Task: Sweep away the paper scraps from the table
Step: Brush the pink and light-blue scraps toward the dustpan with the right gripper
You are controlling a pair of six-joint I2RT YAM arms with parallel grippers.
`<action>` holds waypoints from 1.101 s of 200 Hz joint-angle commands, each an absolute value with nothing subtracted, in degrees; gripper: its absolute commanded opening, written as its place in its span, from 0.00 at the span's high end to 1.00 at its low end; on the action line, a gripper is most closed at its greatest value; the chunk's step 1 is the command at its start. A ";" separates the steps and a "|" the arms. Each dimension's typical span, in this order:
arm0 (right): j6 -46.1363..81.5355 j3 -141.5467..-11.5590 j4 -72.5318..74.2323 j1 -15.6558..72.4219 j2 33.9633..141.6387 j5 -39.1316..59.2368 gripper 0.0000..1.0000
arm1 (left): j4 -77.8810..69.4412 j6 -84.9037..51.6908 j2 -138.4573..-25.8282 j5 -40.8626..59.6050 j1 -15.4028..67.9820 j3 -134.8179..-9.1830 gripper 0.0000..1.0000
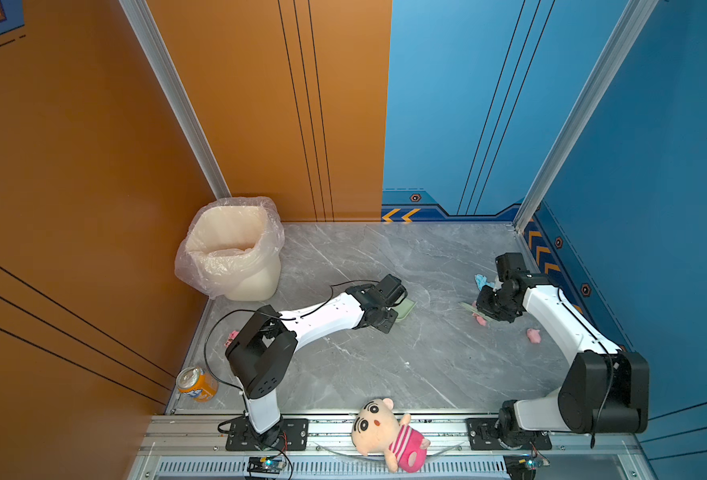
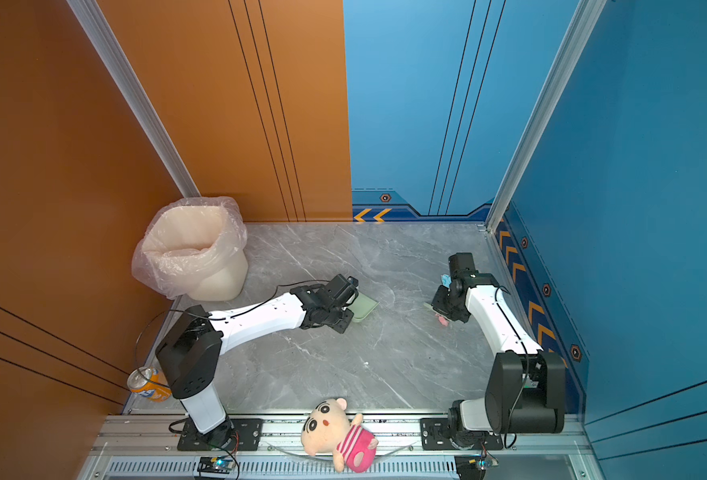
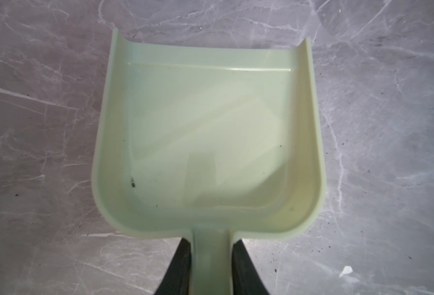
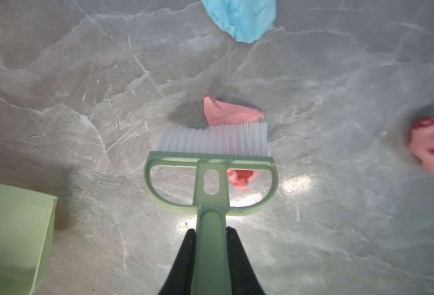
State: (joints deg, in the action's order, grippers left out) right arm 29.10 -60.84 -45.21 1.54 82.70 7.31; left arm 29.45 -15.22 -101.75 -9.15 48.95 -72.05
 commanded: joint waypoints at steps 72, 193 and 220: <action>25.15 -77.25 -41.93 1.88 90.41 8.82 1.00 | 31.46 -14.06 -101.95 -12.30 51.24 -73.21 0.84; 27.24 -75.12 -39.46 -9.62 95.00 -4.51 1.00 | 30.37 -9.67 -106.71 -8.37 55.24 -78.29 0.85; 27.29 -73.25 -38.96 -8.38 95.82 -4.23 1.00 | 30.16 -9.62 -107.96 -7.43 55.73 -78.90 0.85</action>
State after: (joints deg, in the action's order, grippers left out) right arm 26.87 -75.24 -39.59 -9.45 95.15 -2.74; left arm 30.44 -10.44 -106.21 -9.39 54.78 -76.95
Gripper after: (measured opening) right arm 0.193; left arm 0.229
